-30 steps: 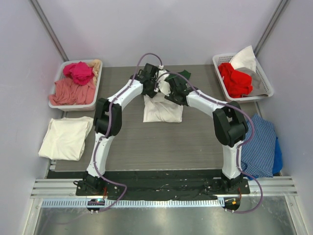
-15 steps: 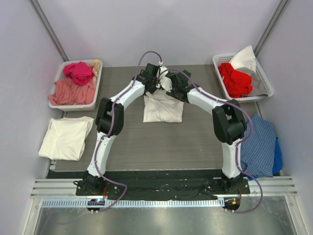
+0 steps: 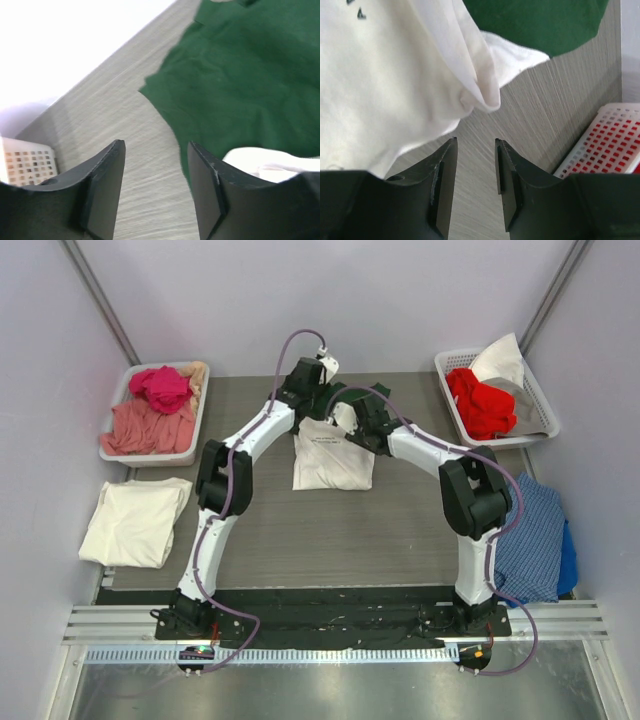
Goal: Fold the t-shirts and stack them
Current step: Fold the folded rectangular tshirt in 1/3 of the way, then grab one side of the 2/3 rectangular tshirt with both arms, then fold the long partially folded tshirt into a neat square, then smooth out wrinkles on the folded tshirt
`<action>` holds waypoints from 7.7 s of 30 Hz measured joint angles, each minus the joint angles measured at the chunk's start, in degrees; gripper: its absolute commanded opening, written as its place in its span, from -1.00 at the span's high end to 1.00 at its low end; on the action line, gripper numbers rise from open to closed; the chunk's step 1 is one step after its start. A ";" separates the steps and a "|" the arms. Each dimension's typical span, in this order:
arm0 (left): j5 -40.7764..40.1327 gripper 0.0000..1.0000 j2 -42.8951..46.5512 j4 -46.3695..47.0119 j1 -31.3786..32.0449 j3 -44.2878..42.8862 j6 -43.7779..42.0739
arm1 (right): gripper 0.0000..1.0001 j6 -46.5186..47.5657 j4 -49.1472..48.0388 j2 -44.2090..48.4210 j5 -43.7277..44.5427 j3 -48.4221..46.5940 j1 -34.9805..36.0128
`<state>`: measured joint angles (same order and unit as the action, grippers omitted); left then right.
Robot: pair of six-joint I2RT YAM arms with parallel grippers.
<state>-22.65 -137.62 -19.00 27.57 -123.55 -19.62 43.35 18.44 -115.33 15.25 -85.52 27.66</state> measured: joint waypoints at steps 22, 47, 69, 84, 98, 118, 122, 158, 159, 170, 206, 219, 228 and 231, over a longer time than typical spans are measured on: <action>18.25 -0.52 26.77 -10.75 -0.66 28.00 1.44 | -0.35 -7.87 1.97 17.88 -2.08 14.25 5.95; 37.00 -0.41 22.58 -18.80 -0.57 38.14 5.55 | -0.27 -11.98 -0.22 18.43 -4.02 26.27 10.12; 34.67 -0.22 18.34 -16.81 -0.59 35.50 4.13 | -0.19 -9.05 -1.99 13.00 -3.52 22.62 7.52; 34.62 -0.15 18.34 -16.48 -0.59 35.63 4.13 | -0.03 -9.22 -1.68 10.27 -5.57 20.02 7.37; 34.84 0.62 18.36 -15.98 0.22 36.04 4.15 | 0.98 -10.21 -1.84 7.69 -7.32 18.64 7.37; 34.12 1.00 28.68 -29.42 5.99 46.69 0.52 | 0.98 -10.56 16.79 26.64 -14.21 24.52 15.45; 34.01 1.00 32.74 -34.75 8.15 48.52 -0.59 | 0.98 -10.71 24.59 28.92 -17.25 23.56 18.91; 26.71 1.00 13.75 -37.31 2.12 11.28 -1.95 | 0.98 -1.99 21.84 13.62 -2.89 2.03 4.07; 26.64 1.00 12.85 -37.44 1.70 9.75 -2.05 | 0.98 -1.75 21.68 12.55 -2.95 1.31 3.74; 22.51 0.79 3.85 -38.47 0.00 -4.83 -4.87 | 0.98 -0.50 19.78 4.57 -4.22 -3.43 1.84; 13.03 -0.08 1.46 -27.23 -0.70 -6.93 -4.66 | 0.15 -0.68 19.15 0.79 -0.37 -11.63 -1.64; 15.43 -0.11 1.33 -24.22 0.17 -5.66 -2.36 | 0.15 -4.52 17.31 -2.80 -4.04 -11.89 -1.81; 15.21 -0.17 -6.32 -19.89 0.46 -10.73 -0.02 | 0.16 -4.44 13.75 -7.63 -3.78 -12.66 -2.25; 14.73 -0.19 -9.53 -18.71 0.44 -12.11 -0.02 | 0.17 -4.17 12.74 -10.54 -3.50 -13.64 -2.91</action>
<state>-7.92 -147.15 -37.71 28.01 -135.66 -19.64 39.18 31.18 -125.86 11.75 -99.15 24.75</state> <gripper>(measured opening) 0.582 0.419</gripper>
